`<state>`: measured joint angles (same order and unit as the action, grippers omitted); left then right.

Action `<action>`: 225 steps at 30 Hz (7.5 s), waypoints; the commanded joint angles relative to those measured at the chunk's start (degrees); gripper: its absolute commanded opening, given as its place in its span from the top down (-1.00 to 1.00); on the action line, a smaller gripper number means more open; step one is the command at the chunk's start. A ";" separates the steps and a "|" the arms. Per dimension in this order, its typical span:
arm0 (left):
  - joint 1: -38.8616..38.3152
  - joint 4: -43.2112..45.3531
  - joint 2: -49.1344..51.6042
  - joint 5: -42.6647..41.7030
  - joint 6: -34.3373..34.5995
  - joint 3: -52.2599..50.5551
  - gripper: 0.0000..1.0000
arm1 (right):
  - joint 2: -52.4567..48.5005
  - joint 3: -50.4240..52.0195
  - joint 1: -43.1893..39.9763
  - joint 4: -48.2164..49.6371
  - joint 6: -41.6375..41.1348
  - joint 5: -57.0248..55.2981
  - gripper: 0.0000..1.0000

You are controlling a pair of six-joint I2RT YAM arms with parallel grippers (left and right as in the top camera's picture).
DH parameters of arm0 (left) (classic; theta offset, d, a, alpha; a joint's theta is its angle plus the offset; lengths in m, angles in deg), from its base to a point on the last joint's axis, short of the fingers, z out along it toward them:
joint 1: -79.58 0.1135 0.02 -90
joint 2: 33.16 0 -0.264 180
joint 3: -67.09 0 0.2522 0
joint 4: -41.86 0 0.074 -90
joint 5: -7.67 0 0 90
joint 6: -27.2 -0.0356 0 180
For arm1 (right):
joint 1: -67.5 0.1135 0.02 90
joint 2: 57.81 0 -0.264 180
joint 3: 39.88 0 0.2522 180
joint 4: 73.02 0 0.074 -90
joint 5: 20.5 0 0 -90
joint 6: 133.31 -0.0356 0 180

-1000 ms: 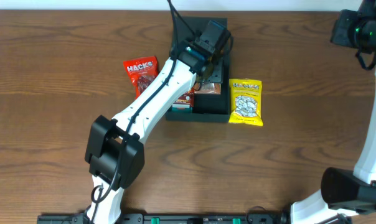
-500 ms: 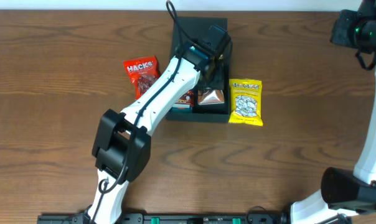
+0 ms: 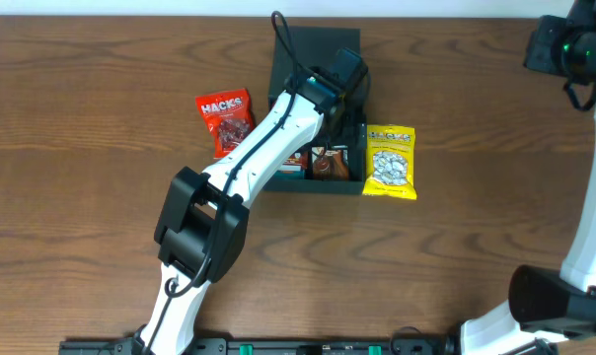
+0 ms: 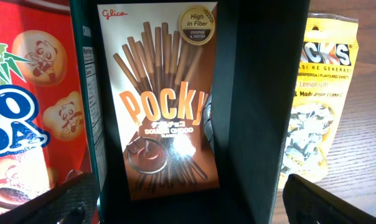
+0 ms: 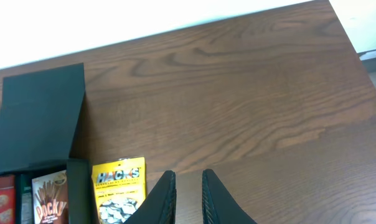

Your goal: Pack container

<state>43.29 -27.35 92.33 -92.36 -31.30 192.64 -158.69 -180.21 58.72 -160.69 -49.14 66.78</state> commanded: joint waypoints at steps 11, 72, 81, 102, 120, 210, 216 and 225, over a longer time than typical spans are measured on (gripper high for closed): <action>0.85 -6.69 0.17 0.13 -3.45 16.83 0.36 | -0.37 4.26 -0.37 2.16 0.33 0.35 0.97; 31.89 -27.02 -9.51 6.19 -11.19 35.58 0.88 | -10.47 18.18 32.68 10.40 -4.87 -3.52 0.96; 31.78 -26.18 -9.46 5.92 -11.15 31.52 0.88 | -7.96 26.12 12.46 6.95 -4.87 2.95 0.88; 31.78 -25.64 -9.46 5.49 -10.75 29.31 0.88 | -15.52 48.00 20.98 25.62 -8.11 -0.22 -0.08; 31.78 -25.29 -9.46 5.51 -10.75 29.31 0.88 | -16.68 35.87 20.61 16.02 -7.63 -5.70 0.39; 34.18 -25.55 -9.46 5.51 -10.95 29.31 0.88 | -26.12 -23.69 18.27 -16.09 -18.62 39.30 0.97; 34.14 -25.75 -9.46 5.05 -10.93 29.31 0.88 | -26.12 -13.55 21.53 -13.81 -20.76 40.19 0.97; 34.14 -25.77 -9.46 5.05 -10.93 29.31 0.88 | -26.12 -3.87 21.62 -9.18 -26.45 43.25 0.97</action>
<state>77.23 -52.90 82.67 -87.07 -41.85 222.19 -185.27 -185.04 80.14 -170.31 -72.76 107.57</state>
